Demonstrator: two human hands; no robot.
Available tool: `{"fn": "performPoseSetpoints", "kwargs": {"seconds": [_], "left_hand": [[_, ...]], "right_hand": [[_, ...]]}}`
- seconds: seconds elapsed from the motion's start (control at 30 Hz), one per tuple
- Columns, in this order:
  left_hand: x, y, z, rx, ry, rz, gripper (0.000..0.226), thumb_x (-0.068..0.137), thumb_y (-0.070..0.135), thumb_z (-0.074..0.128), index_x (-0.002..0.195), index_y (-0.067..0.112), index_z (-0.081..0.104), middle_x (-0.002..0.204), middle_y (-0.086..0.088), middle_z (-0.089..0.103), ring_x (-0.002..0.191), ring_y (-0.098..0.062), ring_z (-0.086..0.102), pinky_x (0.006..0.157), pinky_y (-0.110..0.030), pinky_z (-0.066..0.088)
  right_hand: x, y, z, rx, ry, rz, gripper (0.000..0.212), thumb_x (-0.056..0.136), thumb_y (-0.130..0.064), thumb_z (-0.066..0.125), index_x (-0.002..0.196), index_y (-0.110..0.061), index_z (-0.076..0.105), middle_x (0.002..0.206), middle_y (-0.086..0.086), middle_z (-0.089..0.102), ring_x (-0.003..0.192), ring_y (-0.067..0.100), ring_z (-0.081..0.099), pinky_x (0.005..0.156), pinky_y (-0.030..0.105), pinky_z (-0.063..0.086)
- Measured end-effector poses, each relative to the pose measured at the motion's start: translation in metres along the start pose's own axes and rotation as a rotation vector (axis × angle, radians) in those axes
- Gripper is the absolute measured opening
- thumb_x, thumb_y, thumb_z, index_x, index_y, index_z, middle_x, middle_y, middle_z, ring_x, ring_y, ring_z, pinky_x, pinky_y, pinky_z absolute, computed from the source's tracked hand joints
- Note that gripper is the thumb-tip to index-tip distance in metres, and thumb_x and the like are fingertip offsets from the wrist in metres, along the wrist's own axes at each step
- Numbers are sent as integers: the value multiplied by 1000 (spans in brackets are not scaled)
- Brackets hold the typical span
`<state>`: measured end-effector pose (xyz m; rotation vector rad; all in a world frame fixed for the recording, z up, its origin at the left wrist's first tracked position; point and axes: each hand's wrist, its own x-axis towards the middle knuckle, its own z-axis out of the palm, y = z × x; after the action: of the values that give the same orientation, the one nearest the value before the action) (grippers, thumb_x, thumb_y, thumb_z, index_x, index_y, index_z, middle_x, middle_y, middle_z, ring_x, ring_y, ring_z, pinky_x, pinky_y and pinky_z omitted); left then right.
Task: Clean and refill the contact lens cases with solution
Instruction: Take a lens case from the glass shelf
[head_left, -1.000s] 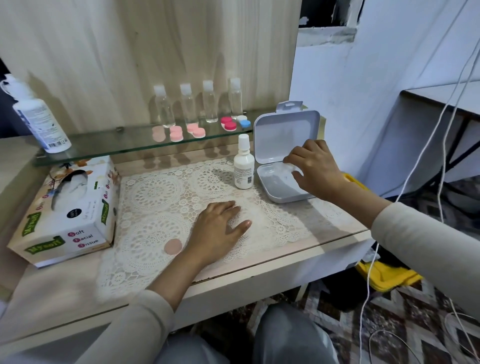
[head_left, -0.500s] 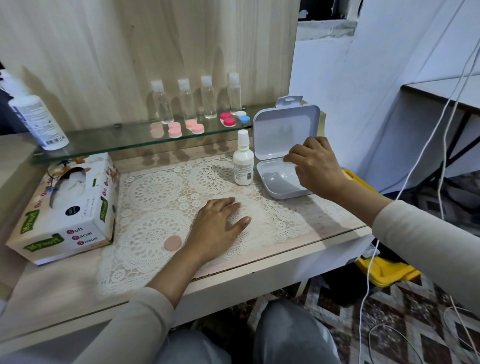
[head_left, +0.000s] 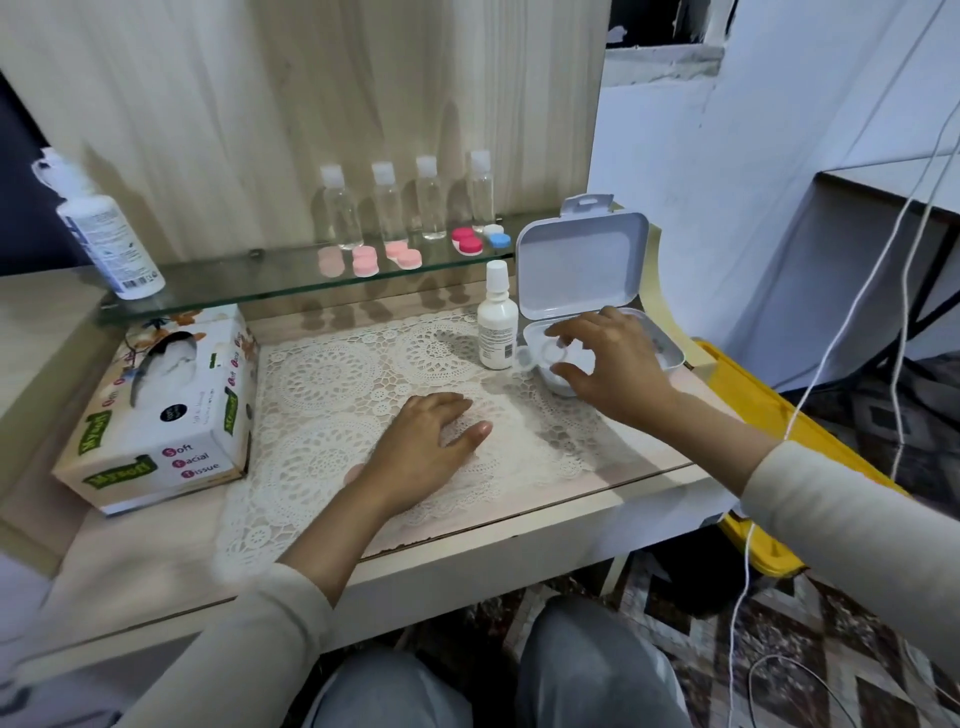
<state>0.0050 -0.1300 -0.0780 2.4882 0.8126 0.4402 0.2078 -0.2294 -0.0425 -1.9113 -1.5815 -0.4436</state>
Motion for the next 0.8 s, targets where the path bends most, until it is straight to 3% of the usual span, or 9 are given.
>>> {"fn": "performPoseSetpoints", "kwargs": {"seconds": [0.1,0.27,0.4,0.5,0.67,0.8], "left_hand": [[-17,-9,-11,22,39,-20,56,88,51,47,135,20,46,141,5,41,130,-10,31,108,-28,25],[-47,-30,-28,91,109,-75,60,85,49,54,135,18,45,142,4,41,131,-11,31,106,-22,21],[-68,-45,-39,121,129,-123,63,84,50,56,136,17,44,143,5,39,132,-10,27,104,-16,17],[-81,-54,-45,167,113,-149,76,77,62,51,137,15,42,145,5,36,134,-10,25,104,-15,13],[-90,-60,-45,225,72,-167,97,66,76,31,142,16,32,152,6,25,138,-10,17,105,-14,6],[-90,-63,-42,241,85,-162,95,68,75,30,143,17,31,152,5,23,139,-10,16,107,-15,5]], "right_hand": [[-4,-25,9,187,-139,97,32,76,-18,74,107,-14,67,95,-1,67,76,14,48,72,25,32],[-12,-61,27,400,-317,153,29,78,-20,72,106,-16,67,92,-5,65,75,7,53,61,16,38],[-16,-79,40,407,-368,108,26,79,-21,71,104,-15,69,98,-1,68,78,7,49,64,20,34],[-17,-87,46,355,-394,68,26,79,-26,70,103,-17,69,101,0,64,89,13,45,69,22,26],[-22,-90,54,330,-407,53,26,76,-31,72,101,-22,71,102,1,62,95,19,49,82,29,35],[-22,-91,54,314,-432,50,30,76,-32,73,105,-24,70,104,0,62,97,19,47,86,32,36]]}}
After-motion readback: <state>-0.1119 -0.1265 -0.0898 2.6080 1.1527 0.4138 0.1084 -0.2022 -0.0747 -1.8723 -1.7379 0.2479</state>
